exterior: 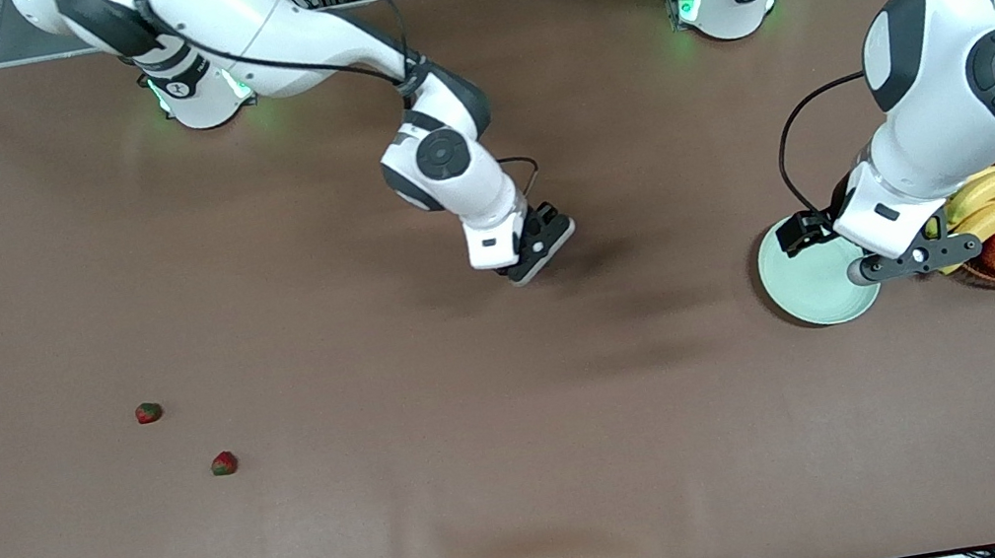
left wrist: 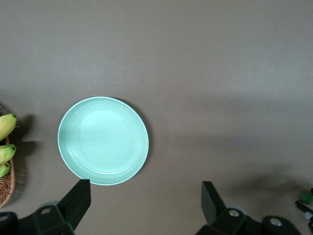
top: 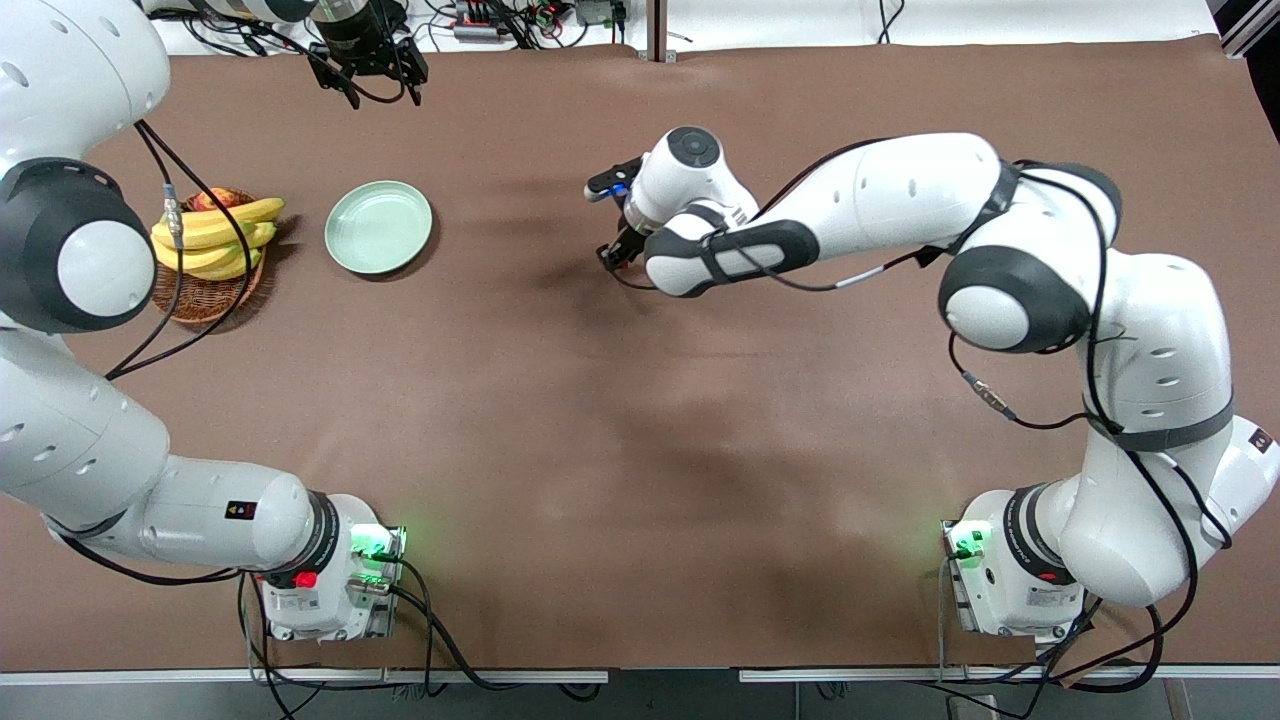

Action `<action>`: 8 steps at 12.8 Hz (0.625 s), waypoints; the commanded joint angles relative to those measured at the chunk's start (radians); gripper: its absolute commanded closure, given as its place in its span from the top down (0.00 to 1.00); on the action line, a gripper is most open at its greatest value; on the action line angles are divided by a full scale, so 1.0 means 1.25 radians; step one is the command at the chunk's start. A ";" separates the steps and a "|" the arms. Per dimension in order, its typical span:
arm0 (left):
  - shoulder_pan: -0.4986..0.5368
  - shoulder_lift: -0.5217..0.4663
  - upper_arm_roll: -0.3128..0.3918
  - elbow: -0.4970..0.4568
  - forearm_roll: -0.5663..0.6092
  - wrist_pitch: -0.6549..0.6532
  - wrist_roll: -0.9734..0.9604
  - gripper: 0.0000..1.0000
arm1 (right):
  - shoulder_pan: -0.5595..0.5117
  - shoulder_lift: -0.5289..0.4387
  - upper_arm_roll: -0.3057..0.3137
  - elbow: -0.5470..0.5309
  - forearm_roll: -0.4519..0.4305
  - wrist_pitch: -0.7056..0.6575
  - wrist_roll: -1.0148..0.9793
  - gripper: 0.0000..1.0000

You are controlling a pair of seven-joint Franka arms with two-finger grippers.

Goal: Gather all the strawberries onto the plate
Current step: 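Carry the strawberry to mid-table with the right gripper and release it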

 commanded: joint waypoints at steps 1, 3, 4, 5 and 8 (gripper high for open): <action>-0.004 0.007 0.003 -0.006 -0.004 0.030 -0.012 1.00 | 0.055 0.026 -0.065 0.052 -0.005 -0.003 0.000 1.00; -0.004 0.014 0.003 -0.007 -0.004 0.038 -0.012 1.00 | 0.034 0.017 -0.067 0.048 -0.002 -0.011 0.006 1.00; -0.004 0.016 0.003 -0.007 -0.004 0.040 -0.012 1.00 | 0.016 0.004 -0.067 0.040 -0.001 -0.017 0.007 1.00; -0.005 0.021 0.002 -0.007 -0.004 0.043 -0.014 1.00 | -0.007 -0.019 -0.067 0.026 -0.001 -0.028 0.008 1.00; -0.006 0.041 0.002 -0.009 -0.004 0.070 -0.014 1.00 | -0.119 -0.082 -0.068 0.007 -0.001 -0.152 0.003 1.00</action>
